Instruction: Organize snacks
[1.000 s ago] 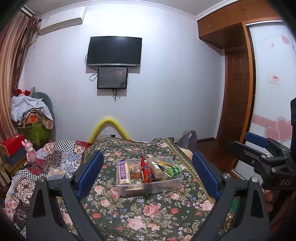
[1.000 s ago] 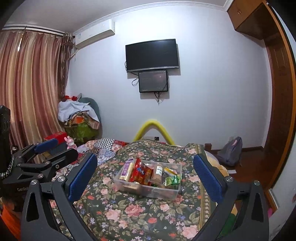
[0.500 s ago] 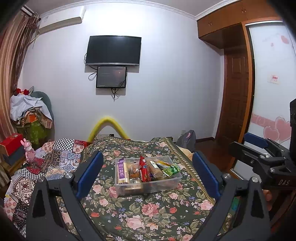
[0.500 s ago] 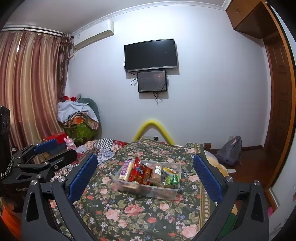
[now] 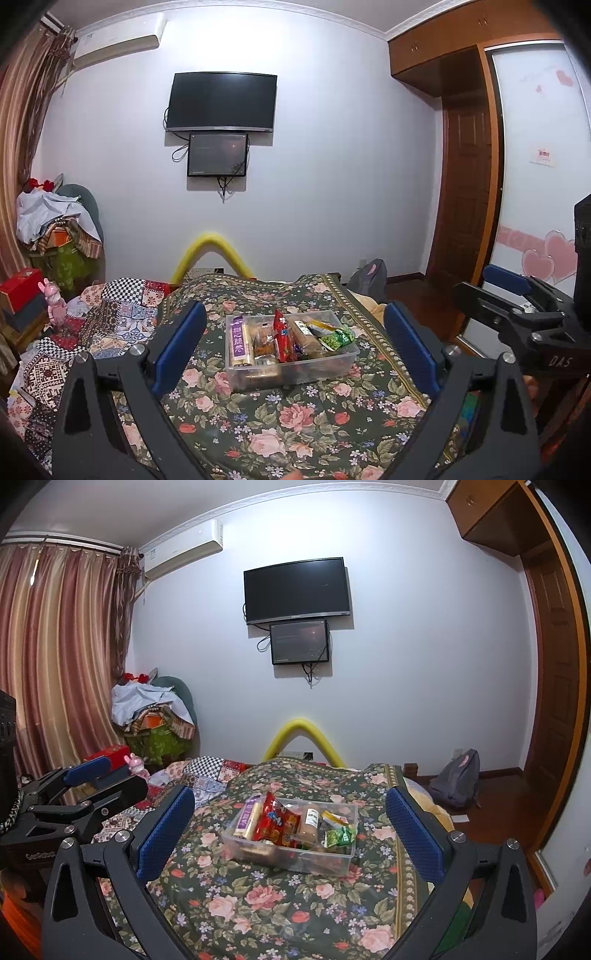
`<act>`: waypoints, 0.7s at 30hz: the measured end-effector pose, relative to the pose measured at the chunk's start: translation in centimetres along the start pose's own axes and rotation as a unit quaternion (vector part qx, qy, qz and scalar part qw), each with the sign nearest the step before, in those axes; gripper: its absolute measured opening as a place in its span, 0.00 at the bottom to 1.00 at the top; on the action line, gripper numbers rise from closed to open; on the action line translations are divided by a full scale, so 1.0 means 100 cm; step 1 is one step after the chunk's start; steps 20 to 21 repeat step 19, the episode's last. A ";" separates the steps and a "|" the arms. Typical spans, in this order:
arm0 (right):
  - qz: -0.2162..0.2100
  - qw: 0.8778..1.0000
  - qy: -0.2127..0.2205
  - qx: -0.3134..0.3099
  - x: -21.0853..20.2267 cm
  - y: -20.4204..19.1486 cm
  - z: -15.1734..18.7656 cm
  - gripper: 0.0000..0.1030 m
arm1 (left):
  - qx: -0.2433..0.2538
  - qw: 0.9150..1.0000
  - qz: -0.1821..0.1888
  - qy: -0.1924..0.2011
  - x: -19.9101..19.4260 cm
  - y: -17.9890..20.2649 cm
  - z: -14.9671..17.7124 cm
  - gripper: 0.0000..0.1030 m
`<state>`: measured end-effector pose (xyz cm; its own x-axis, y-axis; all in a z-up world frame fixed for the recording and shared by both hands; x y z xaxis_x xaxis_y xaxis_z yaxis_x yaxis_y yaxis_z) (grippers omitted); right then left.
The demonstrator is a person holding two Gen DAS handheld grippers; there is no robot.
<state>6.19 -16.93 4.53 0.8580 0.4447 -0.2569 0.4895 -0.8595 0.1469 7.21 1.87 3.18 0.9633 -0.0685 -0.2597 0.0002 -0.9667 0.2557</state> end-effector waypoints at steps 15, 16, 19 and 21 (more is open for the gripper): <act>0.008 1.000 0.001 0.003 -0.002 0.002 -0.001 1.00 | 0.009 1.000 0.005 0.003 -0.003 0.007 0.002 0.95; 0.008 1.000 0.001 0.003 -0.002 0.002 -0.001 1.00 | 0.009 1.000 0.005 0.004 -0.003 0.007 0.002 0.95; 0.009 1.000 0.000 0.003 -0.001 0.002 -0.001 1.00 | 0.007 1.000 0.005 0.003 -0.002 0.007 0.002 0.95; 0.009 1.000 0.000 0.003 -0.001 0.002 -0.001 1.00 | 0.007 1.000 0.005 0.003 -0.002 0.007 0.002 0.95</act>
Point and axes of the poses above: each gripper's, at about its wrist camera, not at the fingertips, and x roughly the way its jaws point, y to its right, z to its underside, the point moved 5 cm from there along x, roughly the way its jaws point, and after that the axes turned 12 degrees about -x, right-handed, at the moved point
